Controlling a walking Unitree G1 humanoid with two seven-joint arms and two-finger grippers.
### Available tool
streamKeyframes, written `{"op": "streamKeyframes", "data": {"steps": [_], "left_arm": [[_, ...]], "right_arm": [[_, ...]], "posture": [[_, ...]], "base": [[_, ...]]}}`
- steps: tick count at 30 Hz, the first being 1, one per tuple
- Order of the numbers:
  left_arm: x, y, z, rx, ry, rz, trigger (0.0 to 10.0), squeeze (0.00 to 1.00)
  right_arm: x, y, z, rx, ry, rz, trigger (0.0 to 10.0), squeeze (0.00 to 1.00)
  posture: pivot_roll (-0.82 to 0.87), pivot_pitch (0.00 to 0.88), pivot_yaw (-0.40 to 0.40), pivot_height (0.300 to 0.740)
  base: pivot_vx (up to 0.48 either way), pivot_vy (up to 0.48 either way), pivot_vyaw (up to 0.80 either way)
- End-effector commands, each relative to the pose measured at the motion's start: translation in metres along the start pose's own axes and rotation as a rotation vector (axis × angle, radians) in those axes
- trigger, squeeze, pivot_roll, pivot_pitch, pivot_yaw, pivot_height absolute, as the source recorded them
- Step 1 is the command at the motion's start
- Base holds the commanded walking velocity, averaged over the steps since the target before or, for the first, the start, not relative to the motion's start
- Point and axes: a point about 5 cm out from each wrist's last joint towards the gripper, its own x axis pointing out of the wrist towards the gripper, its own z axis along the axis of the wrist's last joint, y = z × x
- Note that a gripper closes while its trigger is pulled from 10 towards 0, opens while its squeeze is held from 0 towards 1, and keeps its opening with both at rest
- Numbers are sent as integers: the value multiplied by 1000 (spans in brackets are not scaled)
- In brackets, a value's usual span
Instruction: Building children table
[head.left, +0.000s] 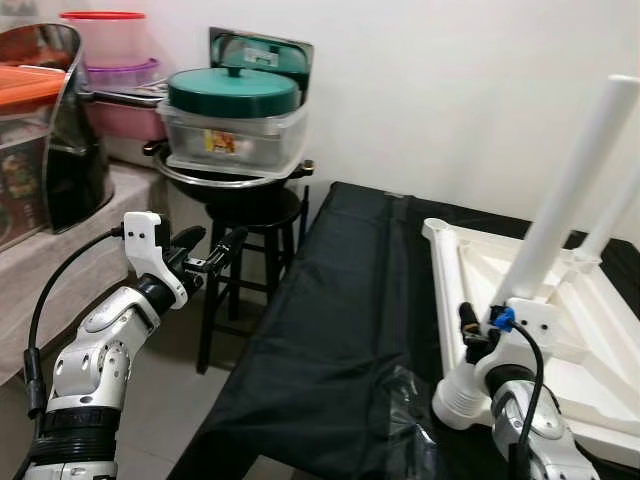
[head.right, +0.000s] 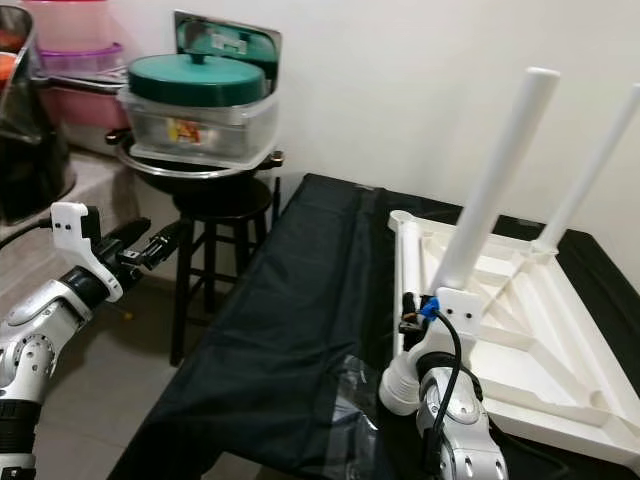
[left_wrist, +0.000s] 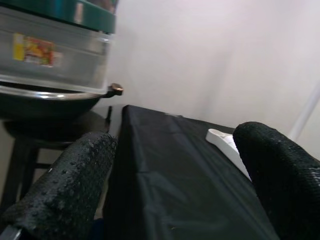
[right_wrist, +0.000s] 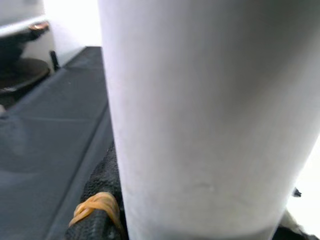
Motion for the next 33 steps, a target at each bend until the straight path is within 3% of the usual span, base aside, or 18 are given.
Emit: {"op": "streamKeyframes", "data": {"steps": [1, 6, 33], "left_arm": [[-1, 0, -4, -3, 17, 2, 10000, 0], [-1, 0, -5, -5, 19, 3, 10000, 0], [-1, -1, -6, -3, 20, 10, 10000, 0]], "right_arm": [[-6, -4, -43, -52, 236, -36, 0, 0], [-5, 2, -42, -83, 245, -36, 0, 0], [0, -2, -35, -108, 228, -63, 0, 0]], "posture": [[28, 0, -60, 740], [28, 0, -62, 740], [25, 0, -66, 740]], "base": [[0, 0, 0], [0, 0, 0], [0, 0, 0]]}}
